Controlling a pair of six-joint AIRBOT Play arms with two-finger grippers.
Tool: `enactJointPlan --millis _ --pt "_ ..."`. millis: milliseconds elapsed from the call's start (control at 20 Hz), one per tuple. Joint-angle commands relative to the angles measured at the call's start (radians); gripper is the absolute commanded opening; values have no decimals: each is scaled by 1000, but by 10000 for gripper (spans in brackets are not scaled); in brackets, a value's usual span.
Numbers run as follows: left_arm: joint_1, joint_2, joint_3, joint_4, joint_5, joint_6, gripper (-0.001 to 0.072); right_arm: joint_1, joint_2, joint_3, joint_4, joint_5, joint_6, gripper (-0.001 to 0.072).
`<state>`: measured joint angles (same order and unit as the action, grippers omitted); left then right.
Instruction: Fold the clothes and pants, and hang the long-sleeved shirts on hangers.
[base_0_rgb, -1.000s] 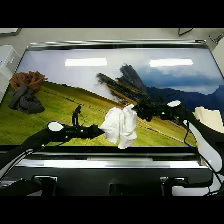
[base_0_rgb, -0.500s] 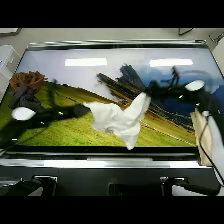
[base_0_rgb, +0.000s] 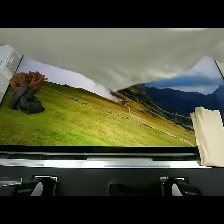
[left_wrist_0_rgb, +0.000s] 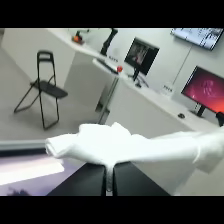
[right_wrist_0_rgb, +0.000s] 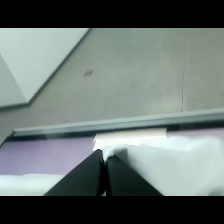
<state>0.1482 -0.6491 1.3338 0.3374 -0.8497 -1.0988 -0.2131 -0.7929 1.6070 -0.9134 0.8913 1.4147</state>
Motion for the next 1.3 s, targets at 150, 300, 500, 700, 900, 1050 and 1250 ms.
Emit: enactJointPlan --millis 150,300,500,700,900,1050,1250 --pt "13 49 37 28 51 -13 25 -6 119 15 -56 -123 21 35" --pt "13 -8 -32 163 -67 -77 25 -6 -2 15 -95 -5 21 36" --pt "2 -116 -309 191 -177 -161 26 -6 -340 15 -25 176 22 36" --pt "-70 -269 -630 155 -182 -229 27 4 -735 15 250 249 152 37" --pt "-122 -361 -716 75 -181 -154 26 122 -941 15 212 297 183 38" --pt "-107 -359 -705 69 -179 -119 26 168 -958 16 139 304 161 689" --pt "-53 -359 -675 70 -197 -81 26 110 -911 4 -156 682 167 672"
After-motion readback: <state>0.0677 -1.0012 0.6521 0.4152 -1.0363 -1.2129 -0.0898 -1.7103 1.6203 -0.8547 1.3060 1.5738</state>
